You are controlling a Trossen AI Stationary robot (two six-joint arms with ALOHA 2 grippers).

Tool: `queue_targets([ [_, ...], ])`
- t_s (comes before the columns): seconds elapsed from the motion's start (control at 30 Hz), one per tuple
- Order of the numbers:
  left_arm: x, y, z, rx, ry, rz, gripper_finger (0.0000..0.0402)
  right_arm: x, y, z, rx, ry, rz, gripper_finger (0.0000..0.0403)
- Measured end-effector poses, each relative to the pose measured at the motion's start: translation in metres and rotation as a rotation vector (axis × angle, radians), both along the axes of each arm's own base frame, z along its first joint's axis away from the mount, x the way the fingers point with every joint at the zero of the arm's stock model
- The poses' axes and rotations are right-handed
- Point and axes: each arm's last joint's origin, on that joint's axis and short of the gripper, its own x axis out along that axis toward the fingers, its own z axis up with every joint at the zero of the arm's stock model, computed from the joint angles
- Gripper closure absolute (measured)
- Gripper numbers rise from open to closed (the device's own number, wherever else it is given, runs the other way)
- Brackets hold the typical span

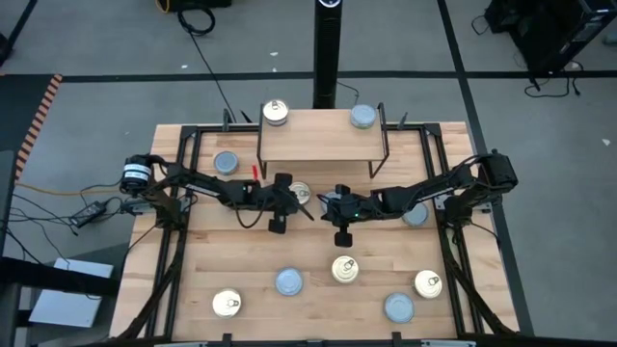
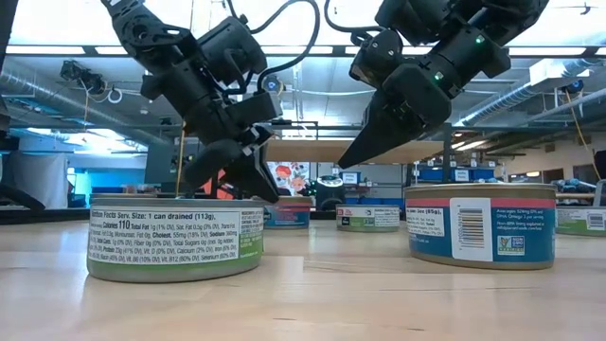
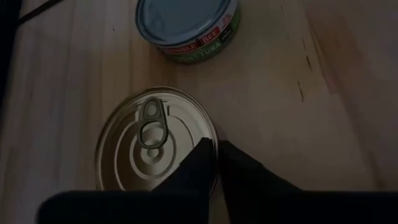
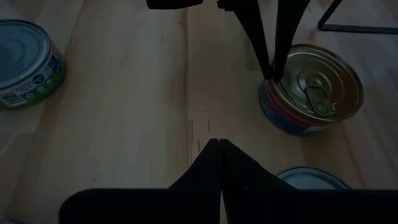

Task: Stack canned seafood by type on shelf
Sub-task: Put the blue pink tuna can on the shelf

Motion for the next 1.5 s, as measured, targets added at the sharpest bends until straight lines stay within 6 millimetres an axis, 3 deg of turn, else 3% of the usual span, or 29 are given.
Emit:
queue_targets([
  [0.33,-0.001,-0.006,0.002,0.031,0.009,-0.045,0.0398,0.0,0.0,0.0,0.0,0.001,0.0,0.0396],
  [0.67,-0.005,-0.018,0.036,0.021,0.04,-0.089,0.0401,0.0,0.0,0.0,0.006,-0.001,-0.004,0.0396],
  [1.03,-0.012,-0.019,0.053,0.045,0.009,-0.07,0.0401,0.0,0.003,0.0,0.007,-0.009,0.006,0.0396],
  [1.5,-0.028,-0.034,0.09,0.058,-0.085,-0.073,0.0401,0.0,0.003,0.001,0.007,-0.01,0.006,0.0396],
])
